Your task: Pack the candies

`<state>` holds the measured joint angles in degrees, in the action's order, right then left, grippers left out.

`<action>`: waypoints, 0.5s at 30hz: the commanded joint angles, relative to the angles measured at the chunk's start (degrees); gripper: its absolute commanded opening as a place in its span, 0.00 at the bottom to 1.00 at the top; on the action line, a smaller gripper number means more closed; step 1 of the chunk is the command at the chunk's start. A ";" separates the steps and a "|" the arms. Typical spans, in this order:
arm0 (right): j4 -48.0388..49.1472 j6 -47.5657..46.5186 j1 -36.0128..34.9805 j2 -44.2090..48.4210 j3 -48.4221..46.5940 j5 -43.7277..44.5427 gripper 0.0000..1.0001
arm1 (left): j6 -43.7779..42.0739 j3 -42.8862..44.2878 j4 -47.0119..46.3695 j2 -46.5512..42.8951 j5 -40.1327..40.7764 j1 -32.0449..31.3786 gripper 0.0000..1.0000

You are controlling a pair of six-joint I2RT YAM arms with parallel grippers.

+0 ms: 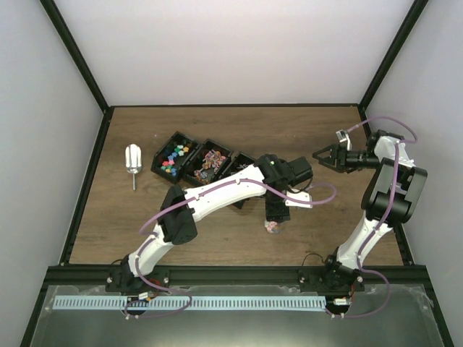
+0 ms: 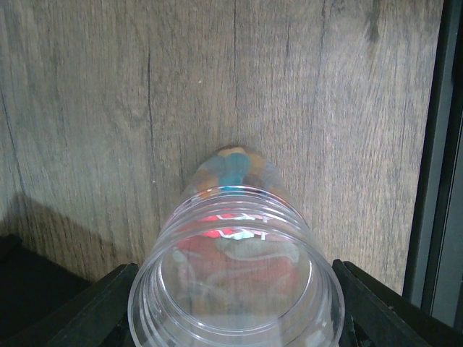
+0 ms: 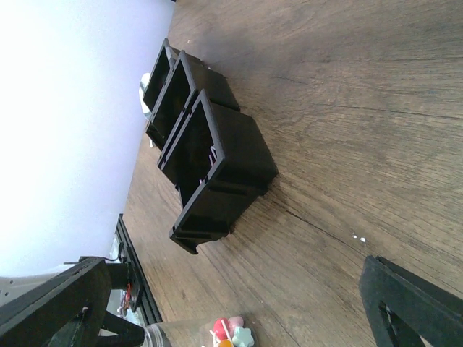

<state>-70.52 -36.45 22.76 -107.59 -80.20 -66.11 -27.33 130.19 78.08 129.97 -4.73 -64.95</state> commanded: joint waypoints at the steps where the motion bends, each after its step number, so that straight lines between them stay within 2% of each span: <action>1: -0.67 -0.98 0.61 -0.89 -2.31 -1.97 0.97 | -0.64 1.55 2.78 0.42 0.73 -0.58 0.61; 4: -0.69 -0.90 0.61 -1.16 -2.24 -2.38 0.97 | -0.85 1.89 2.73 1.08 0.97 -0.56 0.64; 15: -0.84 -0.97 1.04 -1.72 -2.39 -2.39 0.97 | -0.26 1.82 2.78 3.75 1.92 -0.64 0.64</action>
<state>-70.67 -36.45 22.94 -108.29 -80.20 -66.81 -27.44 131.07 79.40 131.13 -3.68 -65.19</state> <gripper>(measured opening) 0.966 0.695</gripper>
